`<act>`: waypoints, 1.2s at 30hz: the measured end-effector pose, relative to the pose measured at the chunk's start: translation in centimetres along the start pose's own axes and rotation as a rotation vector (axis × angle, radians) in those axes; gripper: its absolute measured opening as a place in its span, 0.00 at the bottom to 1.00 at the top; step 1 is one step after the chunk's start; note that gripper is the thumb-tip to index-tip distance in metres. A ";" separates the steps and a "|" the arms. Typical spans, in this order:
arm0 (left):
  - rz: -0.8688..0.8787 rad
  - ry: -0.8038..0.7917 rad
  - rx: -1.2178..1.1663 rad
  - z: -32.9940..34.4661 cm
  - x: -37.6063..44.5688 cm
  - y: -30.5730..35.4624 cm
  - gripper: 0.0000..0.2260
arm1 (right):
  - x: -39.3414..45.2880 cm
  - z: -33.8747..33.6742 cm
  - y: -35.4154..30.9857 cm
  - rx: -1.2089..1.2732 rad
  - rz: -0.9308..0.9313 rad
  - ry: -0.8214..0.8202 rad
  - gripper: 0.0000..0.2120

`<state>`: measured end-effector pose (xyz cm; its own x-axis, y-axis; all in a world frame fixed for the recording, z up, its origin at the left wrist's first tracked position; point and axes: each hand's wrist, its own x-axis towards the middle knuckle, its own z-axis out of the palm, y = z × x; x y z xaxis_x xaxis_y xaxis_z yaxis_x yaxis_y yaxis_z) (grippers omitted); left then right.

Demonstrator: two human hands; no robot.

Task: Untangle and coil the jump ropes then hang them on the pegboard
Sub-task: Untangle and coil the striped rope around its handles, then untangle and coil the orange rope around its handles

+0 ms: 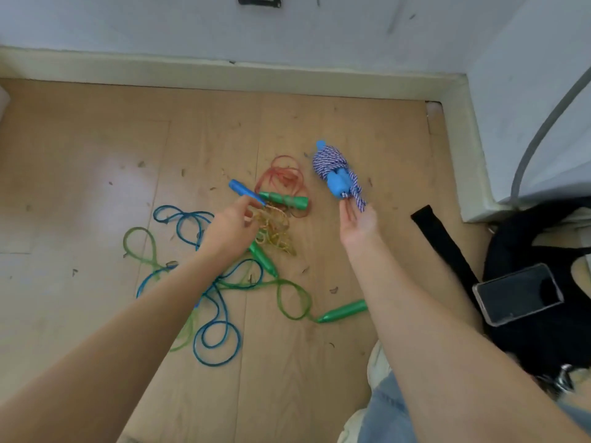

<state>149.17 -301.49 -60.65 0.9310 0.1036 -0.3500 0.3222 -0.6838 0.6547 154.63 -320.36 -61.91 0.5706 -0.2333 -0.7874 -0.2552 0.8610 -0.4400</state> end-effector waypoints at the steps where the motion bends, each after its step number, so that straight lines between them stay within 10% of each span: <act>1: 0.002 -0.034 0.025 0.8 -0.1 0.0 0.13 | 0.3 -0.6 0.4 -0.064 0.043 0.022 0.19; 6: 0.025 -0.060 0.101 2.5 -1.6 -0.1 0.14 | -0.6 -3.0 2.3 -0.360 0.115 -0.042 0.16; 12: -0.208 0.126 0.374 1.5 -6.8 -5.4 0.17 | -3.1 -5.2 6.3 -1.519 -0.303 -0.344 0.04; 17: -0.344 -0.067 0.261 1.2 -9.4 -9.6 0.17 | -4.4 -8.3 9.3 -2.250 -0.506 -0.481 0.16; 23: -0.272 0.021 -0.019 -0.1 -9.9 -10.9 0.12 | -6.3 -9.5 10.1 -2.248 -0.635 -0.527 0.07; 29: -0.321 0.069 -0.361 -3.8 -11.4 -11.9 0.02 | -7.8 -6.8 14.9 -2.331 -0.904 -1.146 0.28; 36: -0.407 -0.045 -0.234 -5.2 -12.8 -14.5 0.03 | -9.6 -7.4 16.6 -2.301 -0.707 -1.047 0.08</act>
<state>133.48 -289.15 -62.20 0.7142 0.2947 -0.6348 0.6943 -0.4124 0.5897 139.13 -307.15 -64.82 0.6890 0.6043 -0.4000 0.4137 -0.7812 -0.4675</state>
